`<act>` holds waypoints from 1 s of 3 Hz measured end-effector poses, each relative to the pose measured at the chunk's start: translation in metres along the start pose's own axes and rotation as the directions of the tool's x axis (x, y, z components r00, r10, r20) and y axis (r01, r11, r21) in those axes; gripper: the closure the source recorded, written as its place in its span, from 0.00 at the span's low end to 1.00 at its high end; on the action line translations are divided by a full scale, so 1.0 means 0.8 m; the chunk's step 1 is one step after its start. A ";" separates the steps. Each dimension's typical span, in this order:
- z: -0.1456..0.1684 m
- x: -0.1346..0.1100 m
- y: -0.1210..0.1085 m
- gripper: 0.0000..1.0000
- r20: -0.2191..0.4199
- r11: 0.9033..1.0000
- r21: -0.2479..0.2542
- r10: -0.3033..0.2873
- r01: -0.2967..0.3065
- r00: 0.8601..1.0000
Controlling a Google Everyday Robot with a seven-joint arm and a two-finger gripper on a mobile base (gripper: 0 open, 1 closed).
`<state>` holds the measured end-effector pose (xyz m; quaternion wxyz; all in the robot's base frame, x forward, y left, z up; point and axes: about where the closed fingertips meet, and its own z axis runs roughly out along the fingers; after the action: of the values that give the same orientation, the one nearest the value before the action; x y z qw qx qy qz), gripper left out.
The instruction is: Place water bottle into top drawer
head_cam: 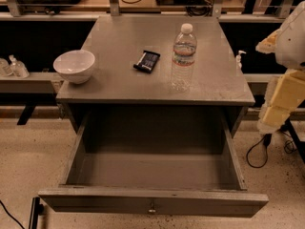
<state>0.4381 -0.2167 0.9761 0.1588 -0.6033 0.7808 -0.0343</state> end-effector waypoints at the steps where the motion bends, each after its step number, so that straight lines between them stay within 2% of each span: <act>1: 0.000 0.000 0.000 0.00 0.000 1.000 0.000 0.000 0.000 1.000; 2: 0.004 -0.005 -0.005 0.00 0.055 1.000 -0.027 -0.004 0.005 0.998; 3: 0.023 -0.031 -0.042 0.00 0.199 0.999 -0.034 0.020 -0.014 0.980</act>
Offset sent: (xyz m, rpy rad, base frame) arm 0.0118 0.0062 -0.0068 0.1475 0.0509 0.0629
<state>0.4803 -0.1997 0.9724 0.2266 -0.5996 0.7665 0.0404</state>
